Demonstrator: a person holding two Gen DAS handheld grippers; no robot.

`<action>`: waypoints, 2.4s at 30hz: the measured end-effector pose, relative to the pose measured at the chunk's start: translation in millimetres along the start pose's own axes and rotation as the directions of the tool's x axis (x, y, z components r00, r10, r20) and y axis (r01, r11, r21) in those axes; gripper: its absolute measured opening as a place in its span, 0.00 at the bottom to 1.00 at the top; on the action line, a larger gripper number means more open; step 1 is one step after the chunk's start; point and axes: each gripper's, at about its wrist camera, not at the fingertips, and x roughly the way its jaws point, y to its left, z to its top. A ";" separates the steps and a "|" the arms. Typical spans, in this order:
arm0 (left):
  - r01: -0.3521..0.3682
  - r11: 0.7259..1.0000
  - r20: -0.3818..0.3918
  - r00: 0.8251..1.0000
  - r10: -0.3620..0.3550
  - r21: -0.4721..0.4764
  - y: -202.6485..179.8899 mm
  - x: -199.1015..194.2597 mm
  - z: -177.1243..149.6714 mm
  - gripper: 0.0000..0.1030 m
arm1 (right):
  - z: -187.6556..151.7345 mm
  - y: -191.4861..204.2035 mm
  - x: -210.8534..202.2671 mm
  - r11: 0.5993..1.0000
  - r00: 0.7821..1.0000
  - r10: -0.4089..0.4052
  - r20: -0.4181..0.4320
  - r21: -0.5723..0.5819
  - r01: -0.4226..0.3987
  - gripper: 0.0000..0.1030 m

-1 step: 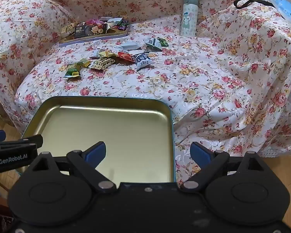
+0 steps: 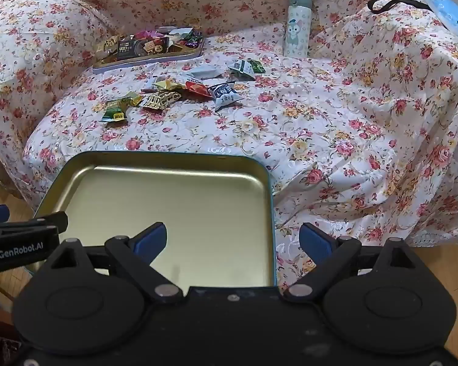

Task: Organize snacks

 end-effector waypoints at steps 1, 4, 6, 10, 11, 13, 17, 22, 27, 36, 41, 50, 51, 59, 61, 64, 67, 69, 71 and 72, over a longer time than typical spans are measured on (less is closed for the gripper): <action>-0.002 1.000 0.003 1.000 0.002 0.002 -0.3 -0.5 0.1 0.85 | 0.0 -0.1 0.2 1.000 1.000 0.004 -0.002 0.003 -0.004 0.95; -0.013 1.000 0.013 1.000 0.013 0.013 -3.6 -0.7 -3.5 0.85 | -0.2 0.1 0.7 1.000 1.000 0.007 -0.003 0.004 -0.007 0.95; -0.017 1.000 0.016 1.000 0.017 0.019 -5.7 0.0 -5.0 0.85 | -0.3 0.2 0.4 1.000 1.000 0.006 -0.001 0.001 -0.006 0.95; -0.018 1.000 0.014 1.000 0.017 0.015 -8.7 -0.3 -3.0 0.85 | 0.0 -0.7 -1.9 1.000 1.000 0.004 0.004 -0.003 -0.004 0.95; -0.016 1.000 0.012 1.000 0.016 0.010 -8.3 -0.3 -3.5 0.85 | 0.4 -1.6 -3.2 1.000 1.000 0.003 0.004 -0.004 -0.003 0.95; -0.009 1.000 0.008 1.000 0.009 0.010 -2.9 -1.3 -1.9 0.85 | -5.1 3.1 -0.8 1.000 1.000 0.004 0.003 -0.007 -0.004 0.95; -0.007 1.000 0.008 1.000 0.007 0.012 -2.3 -1.1 -2.0 0.85 | -1.6 1.0 0.1 1.000 1.000 0.013 -0.009 -0.012 -0.013 0.95; -0.004 1.000 0.007 1.000 0.004 0.009 -1.3 -1.1 -3.4 0.85 | -1.8 1.5 -0.8 1.000 1.000 0.015 -0.008 -0.019 -0.015 0.95; -0.004 1.000 0.008 1.000 0.004 0.009 -1.1 -0.5 -4.3 0.85 | -1.8 1.4 -0.8 1.000 1.000 0.016 -0.009 -0.020 -0.016 0.95; -0.003 1.000 0.006 1.000 0.003 0.010 -0.7 -0.5 -3.7 0.85 | -1.6 1.6 -0.8 1.000 1.000 0.015 -0.009 -0.018 -0.015 0.95; -0.003 1.000 0.007 1.000 0.002 0.011 -0.3 -0.5 -3.8 0.85 | -1.5 1.7 -1.0 1.000 1.000 0.014 -0.008 -0.019 -0.014 0.95; -0.001 1.000 0.007 1.000 0.001 0.011 0.9 0.3 -5.2 0.85 | -2.1 2.2 -1.4 1.000 1.000 0.015 -0.006 -0.023 -0.016 0.95; -0.001 1.000 0.007 1.000 0.001 0.011 1.0 0.3 -5.5 0.85 | -2.4 2.2 -1.5 1.000 1.000 0.016 -0.006 -0.023 -0.016 0.95; -0.002 1.000 0.004 1.000 0.002 0.008 0.7 0.6 -6.2 0.85 | -2.6 2.6 -1.6 1.000 1.000 0.015 -0.006 -0.022 -0.016 0.95; -0.002 1.000 0.005 1.000 0.002 0.008 0.8 0.6 -6.7 0.85 | -2.7 2.8 -1.7 1.000 1.000 0.015 -0.006 -0.023 -0.015 0.95; -0.001 1.000 0.005 1.000 0.001 0.009 0.7 0.6 -6.0 0.85 | -2.5 2.6 -1.5 1.000 1.000 0.015 -0.006 -0.023 -0.015 0.95; -0.002 1.000 0.005 1.000 0.002 0.009 0.6 0.6 -6.0 0.85 | -2.6 2.7 -1.5 1.000 1.000 0.015 -0.006 -0.023 -0.015 0.95; -0.001 1.000 0.004 1.000 0.001 0.008 0.9 0.8 -6.5 0.85 | -2.7 2.9 -1.5 1.000 1.000 0.015 -0.007 -0.023 -0.016 0.95; -0.002 1.000 0.004 1.000 0.002 0.008 0.8 0.8 -6.7 0.85 | -2.7 2.9 -1.5 1.000 1.000 0.015 -0.007 -0.023 -0.015 0.95; -0.001 1.000 0.005 1.000 0.001 0.009 0.8 0.6 -6.0 0.85 | -2.5 2.8 -1.5 1.000 1.000 0.015 -0.006 -0.022 -0.015 0.95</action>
